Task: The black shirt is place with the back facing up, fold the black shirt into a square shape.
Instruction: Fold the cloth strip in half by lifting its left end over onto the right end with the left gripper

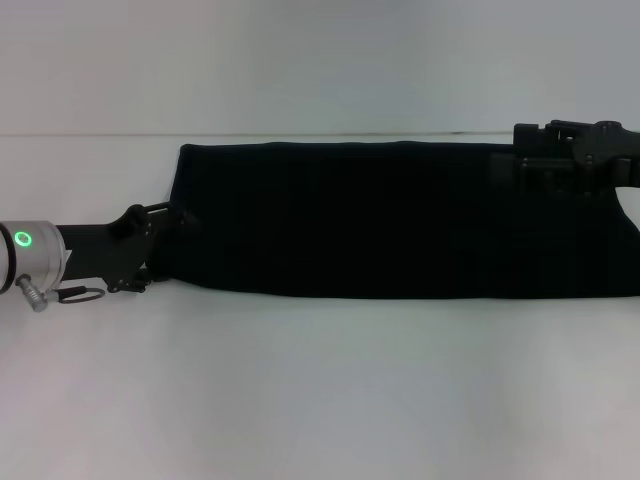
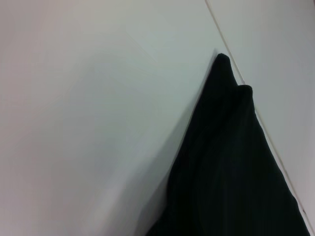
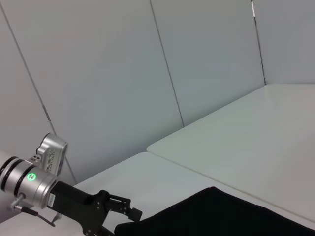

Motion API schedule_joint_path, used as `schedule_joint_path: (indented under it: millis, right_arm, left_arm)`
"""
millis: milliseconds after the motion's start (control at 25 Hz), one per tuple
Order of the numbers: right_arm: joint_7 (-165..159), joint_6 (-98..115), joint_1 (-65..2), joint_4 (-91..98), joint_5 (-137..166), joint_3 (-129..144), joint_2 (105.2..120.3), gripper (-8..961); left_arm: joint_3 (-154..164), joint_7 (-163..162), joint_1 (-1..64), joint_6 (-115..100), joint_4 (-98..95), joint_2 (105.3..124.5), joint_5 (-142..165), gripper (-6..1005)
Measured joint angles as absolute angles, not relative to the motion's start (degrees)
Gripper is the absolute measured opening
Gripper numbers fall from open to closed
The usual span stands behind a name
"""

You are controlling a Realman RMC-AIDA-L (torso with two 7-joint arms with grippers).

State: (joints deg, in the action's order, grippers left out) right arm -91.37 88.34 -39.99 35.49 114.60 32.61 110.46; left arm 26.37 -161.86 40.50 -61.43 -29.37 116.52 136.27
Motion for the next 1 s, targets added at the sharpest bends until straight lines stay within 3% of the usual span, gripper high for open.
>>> schedule_joint_path:
  millis: [480, 720, 1000]
  right_arm:
    - [-91.05, 87.93, -40.32, 35.51, 114.61, 32.61, 110.45, 838]
    - [-90.92, 87.62, -40.55, 35.51, 114.61, 32.61, 110.45, 838]
    - [-90.96, 87.49, -40.56, 35.51, 114.60, 32.61, 110.46, 839]
  left_arm:
    - [26.64, -157.44, 39.90, -61.19, -29.22, 116.45, 136.49, 880]
    - [26.93, -157.22, 39.75, -60.45, -29.17, 116.45, 136.56, 684]
    - [26.99, -156.73, 39.26, -59.41, -29.17, 116.59, 136.66, 364]
